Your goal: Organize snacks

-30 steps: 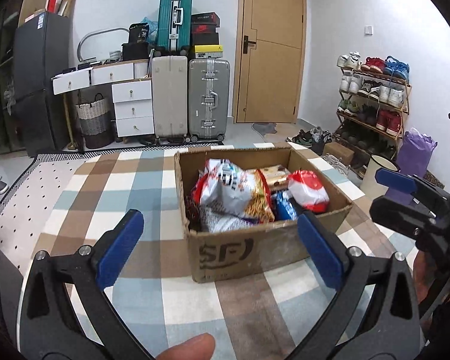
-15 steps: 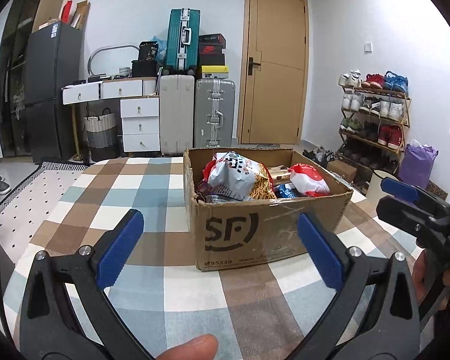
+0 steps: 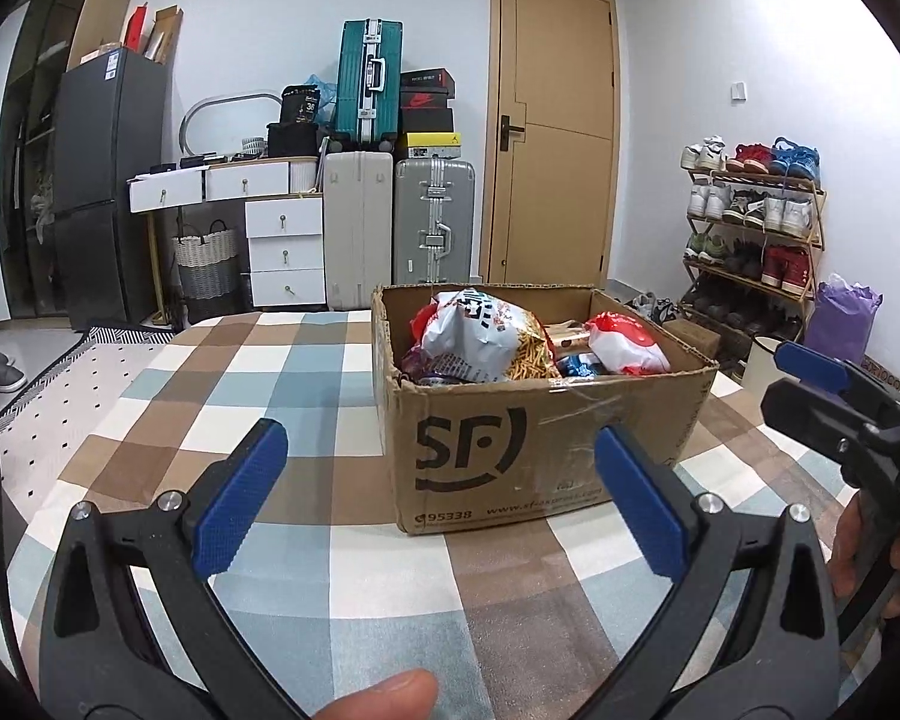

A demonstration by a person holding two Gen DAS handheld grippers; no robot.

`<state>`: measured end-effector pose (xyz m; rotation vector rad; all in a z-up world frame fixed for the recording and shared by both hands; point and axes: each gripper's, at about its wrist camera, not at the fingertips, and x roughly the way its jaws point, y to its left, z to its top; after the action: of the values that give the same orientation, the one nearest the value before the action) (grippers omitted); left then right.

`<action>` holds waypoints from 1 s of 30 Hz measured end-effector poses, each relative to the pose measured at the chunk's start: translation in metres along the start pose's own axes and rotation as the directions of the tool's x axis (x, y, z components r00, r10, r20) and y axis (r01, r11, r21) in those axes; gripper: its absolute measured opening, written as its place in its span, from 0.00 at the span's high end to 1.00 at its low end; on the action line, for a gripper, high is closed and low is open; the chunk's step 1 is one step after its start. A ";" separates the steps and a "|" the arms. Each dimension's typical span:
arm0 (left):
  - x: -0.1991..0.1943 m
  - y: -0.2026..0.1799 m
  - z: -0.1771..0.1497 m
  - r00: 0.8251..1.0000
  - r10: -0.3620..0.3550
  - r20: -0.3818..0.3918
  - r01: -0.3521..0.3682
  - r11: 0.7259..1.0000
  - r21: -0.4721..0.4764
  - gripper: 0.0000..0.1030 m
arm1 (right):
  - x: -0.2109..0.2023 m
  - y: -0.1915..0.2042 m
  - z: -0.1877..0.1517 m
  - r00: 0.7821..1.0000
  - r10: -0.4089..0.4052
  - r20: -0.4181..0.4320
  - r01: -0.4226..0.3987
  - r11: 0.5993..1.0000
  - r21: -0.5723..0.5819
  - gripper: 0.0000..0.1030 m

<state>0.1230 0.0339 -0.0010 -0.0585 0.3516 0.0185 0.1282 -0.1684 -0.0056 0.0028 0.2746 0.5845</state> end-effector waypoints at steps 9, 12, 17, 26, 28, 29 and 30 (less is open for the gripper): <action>0.002 0.003 0.001 1.000 -0.006 0.000 0.006 1.000 -0.012 0.01 | 0.004 0.011 -0.002 0.999 -0.031 -0.015 0.030 0.998 -0.050 0.00; 0.003 0.006 0.001 1.000 -0.005 0.004 0.005 1.000 -0.014 0.01 | 0.006 0.009 -0.003 0.999 -0.030 -0.020 0.029 0.999 -0.046 0.00; 0.004 0.008 0.000 1.000 -0.003 -0.002 0.003 1.000 -0.015 0.01 | 0.006 0.009 -0.003 0.999 -0.029 -0.018 0.028 0.999 -0.045 0.00; 0.003 0.008 0.001 1.000 -0.002 -0.003 0.002 1.000 -0.016 0.01 | 0.007 0.009 -0.003 0.999 -0.029 -0.018 0.028 0.999 -0.045 0.00; 0.004 0.009 0.001 1.000 -0.003 -0.002 0.003 1.000 -0.016 0.01 | 0.008 0.008 -0.003 0.999 -0.029 -0.019 0.028 0.999 -0.046 0.00; 0.003 0.008 0.001 1.000 -0.003 -0.004 0.003 1.000 -0.016 0.01 | 0.007 0.009 -0.003 0.999 -0.029 -0.018 0.028 0.999 -0.045 0.00; 0.003 0.008 0.001 1.000 -0.002 -0.003 0.002 1.000 -0.017 0.01 | 0.007 0.009 -0.003 0.999 -0.029 -0.019 0.028 0.999 -0.045 0.00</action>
<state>0.1261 0.0423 -0.0014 -0.0753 0.3544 0.0190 0.1285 -0.1577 -0.0093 -0.0500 0.2799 0.5624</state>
